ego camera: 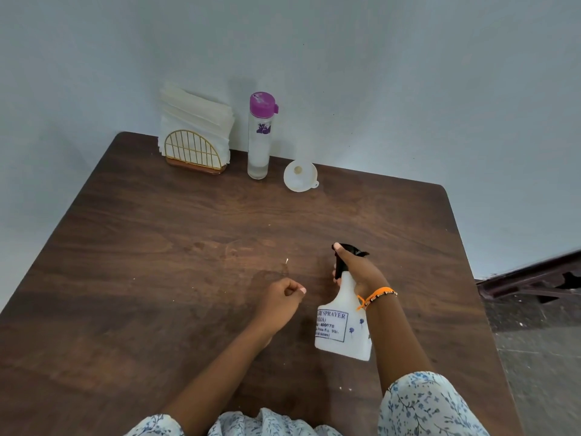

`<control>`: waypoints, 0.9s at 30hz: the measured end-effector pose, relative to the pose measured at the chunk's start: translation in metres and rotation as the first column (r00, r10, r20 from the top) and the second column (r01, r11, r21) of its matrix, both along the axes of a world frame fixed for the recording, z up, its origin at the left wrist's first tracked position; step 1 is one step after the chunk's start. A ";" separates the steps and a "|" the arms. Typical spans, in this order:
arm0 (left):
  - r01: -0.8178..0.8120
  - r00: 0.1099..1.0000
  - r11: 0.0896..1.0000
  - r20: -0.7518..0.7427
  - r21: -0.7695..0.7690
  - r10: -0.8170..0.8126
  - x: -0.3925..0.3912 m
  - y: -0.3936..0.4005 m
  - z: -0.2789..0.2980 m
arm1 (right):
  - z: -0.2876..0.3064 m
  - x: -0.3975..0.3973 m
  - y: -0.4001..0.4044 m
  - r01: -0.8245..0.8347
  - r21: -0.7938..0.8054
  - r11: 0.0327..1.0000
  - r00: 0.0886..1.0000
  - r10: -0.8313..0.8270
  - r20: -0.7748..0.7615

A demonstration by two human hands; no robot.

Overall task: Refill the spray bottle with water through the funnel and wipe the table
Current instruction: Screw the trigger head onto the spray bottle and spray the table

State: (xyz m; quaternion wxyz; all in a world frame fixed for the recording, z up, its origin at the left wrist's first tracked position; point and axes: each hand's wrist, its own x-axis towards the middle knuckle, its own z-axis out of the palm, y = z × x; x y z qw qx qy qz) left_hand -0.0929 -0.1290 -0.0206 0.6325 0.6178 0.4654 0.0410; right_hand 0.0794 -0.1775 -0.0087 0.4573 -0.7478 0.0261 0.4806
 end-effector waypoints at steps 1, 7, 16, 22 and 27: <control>-0.003 1.000 1.000 0.000 -0.007 0.003 0.001 0.000 0.001 | 0.001 0.002 0.000 0.013 -0.004 1.000 0.999 -0.013 -0.031; 0.000 1.000 1.000 0.016 -0.029 0.001 0.004 0.001 0.008 | 0.009 0.002 0.000 -0.040 0.007 0.999 0.999 0.040 0.007; 0.020 1.000 1.000 0.018 0.009 -0.020 0.013 0.012 0.018 | 0.042 0.039 0.032 0.003 0.310 0.951 0.949 -0.101 0.300; 0.060 0.998 0.994 -0.023 0.087 -0.058 0.027 0.022 0.022 | 0.045 0.088 0.064 -0.068 0.365 0.928 0.843 -0.142 0.519; 0.054 0.998 0.997 -0.010 0.060 -0.054 0.039 0.033 0.022 | 0.046 0.119 0.095 -0.139 0.380 0.915 0.749 -0.154 0.644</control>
